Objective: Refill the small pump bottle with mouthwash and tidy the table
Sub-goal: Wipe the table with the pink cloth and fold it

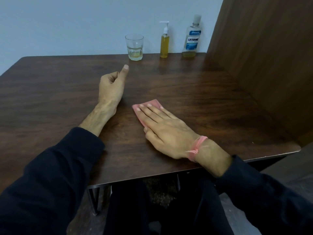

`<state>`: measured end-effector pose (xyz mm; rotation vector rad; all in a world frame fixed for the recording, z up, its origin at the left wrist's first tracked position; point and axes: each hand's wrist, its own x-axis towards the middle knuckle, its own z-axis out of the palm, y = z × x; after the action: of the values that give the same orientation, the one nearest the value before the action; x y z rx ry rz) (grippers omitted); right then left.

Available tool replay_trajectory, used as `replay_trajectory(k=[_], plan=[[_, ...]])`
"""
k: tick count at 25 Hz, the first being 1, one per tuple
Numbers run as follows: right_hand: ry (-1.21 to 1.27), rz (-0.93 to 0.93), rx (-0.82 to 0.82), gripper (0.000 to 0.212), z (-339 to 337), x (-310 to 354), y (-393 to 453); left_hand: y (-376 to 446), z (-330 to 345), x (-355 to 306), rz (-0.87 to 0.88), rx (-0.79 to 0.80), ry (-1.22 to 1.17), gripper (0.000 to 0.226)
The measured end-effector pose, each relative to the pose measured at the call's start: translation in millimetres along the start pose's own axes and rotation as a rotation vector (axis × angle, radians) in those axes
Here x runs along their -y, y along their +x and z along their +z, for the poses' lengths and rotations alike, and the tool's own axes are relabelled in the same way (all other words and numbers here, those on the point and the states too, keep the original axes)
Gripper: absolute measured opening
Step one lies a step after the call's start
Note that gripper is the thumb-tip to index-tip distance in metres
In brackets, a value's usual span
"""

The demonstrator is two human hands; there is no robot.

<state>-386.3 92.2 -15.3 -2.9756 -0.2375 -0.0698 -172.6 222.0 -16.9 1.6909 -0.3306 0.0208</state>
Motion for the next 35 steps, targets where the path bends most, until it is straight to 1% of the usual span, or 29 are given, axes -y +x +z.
replay_trajectory(k=[5, 7, 10, 14, 16, 21, 23, 25, 27, 29, 31, 33, 35], plan=[[-0.021, 0.151, -0.022, 0.066, -1.5, -15.3, -58.4, 2.0, -1.6, 3.9, 0.000, 0.017, 0.026, 0.070], [-0.014, 0.262, -0.033, 0.066, -4.9, -34.9, -78.1, 1.0, -1.5, 5.8, 0.009, 0.027, 0.038, 0.069], [0.027, 0.480, -0.075, 0.066, -13.4, -68.7, -100.3, -0.1, -0.1, 7.4, 0.018, 0.025, 0.030, 0.066], [0.061, 0.723, -0.086, 0.078, -17.8, -91.9, -91.9, -1.6, 2.7, 6.7, 0.032, 0.050, 0.001, 0.063], [0.049, 0.753, -0.052, 0.079, -17.8, -98.3, -74.3, -0.9, 4.1, 6.0, 0.039, 0.042, -0.004, 0.062], [0.055, 0.708, 0.039, 0.074, -19.9, -111.5, -11.3, 1.0, 7.5, 7.1, 0.062, 0.049, 0.013, 0.062], [0.041, 0.655, 0.048, 0.073, -19.9, -105.2, 17.9, 2.0, 8.4, 7.5, 0.070, 0.054, 0.008, 0.063], [0.031, 0.538, 0.047, 0.073, -16.0, -84.4, 43.3, 4.5, 8.8, 8.3, 0.068, 0.041, 0.006, 0.065], [0.016, 0.359, 0.036, 0.073, -6.5, -51.0, 54.5, 7.6, 8.7, 9.2, 0.058, 0.027, 0.019, 0.067], [0.011, 0.170, 0.001, 0.073, 3.9, -17.0, 42.3, 10.1, 7.7, 9.8, 0.041, 0.027, 0.035, 0.068], [0.007, 0.039, -0.017, 0.072, 8.2, 1.7, 13.9, 10.9, 5.6, 11.2, 0.028, 0.030, 0.054, 0.067], [0.014, 0.021, -0.021, 0.067, 6.0, -0.8, -13.2, 9.9, 5.0, 11.1, 0.020, 0.044, 0.052, 0.066], [0.015, 0.073, -0.009, 0.063, -3.1, -15.8, -28.1, 7.0, 5.3, 9.4, 0.013, 0.058, 0.040, 0.066]])
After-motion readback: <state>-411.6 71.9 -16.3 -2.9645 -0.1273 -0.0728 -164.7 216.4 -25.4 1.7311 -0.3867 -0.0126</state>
